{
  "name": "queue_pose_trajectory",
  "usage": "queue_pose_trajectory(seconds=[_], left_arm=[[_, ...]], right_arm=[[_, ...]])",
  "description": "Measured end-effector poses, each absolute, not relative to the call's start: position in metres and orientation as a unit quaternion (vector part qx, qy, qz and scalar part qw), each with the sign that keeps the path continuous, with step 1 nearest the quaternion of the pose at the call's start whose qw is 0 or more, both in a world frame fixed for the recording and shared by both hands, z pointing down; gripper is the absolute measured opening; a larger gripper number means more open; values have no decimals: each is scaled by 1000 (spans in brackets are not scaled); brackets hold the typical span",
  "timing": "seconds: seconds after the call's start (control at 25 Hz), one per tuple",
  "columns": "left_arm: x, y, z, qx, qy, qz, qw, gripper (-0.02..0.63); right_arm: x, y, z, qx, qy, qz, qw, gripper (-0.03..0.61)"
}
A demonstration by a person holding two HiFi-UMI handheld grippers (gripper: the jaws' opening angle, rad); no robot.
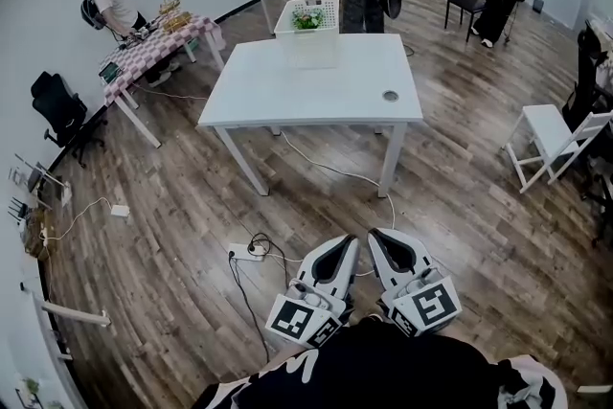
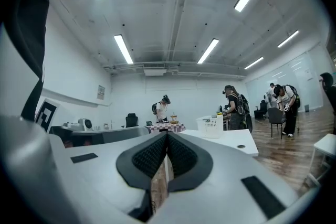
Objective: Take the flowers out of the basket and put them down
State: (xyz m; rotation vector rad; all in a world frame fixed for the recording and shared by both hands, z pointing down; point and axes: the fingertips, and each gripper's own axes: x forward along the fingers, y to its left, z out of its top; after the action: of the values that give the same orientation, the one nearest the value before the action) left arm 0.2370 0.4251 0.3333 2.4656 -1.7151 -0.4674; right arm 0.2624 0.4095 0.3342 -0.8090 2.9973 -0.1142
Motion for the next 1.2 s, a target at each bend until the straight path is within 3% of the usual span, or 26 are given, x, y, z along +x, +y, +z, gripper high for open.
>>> queue_pose_trajectory(seconds=[0.72,1.2], left_arm=[[276,388,340,803,-573,-156,42,5],[245,336,344,804,-574,-151,39,5]], right_arm=[[301,369,346,-254,966,-43,10,18],[269,321,349,-251,967,-39,14,18]])
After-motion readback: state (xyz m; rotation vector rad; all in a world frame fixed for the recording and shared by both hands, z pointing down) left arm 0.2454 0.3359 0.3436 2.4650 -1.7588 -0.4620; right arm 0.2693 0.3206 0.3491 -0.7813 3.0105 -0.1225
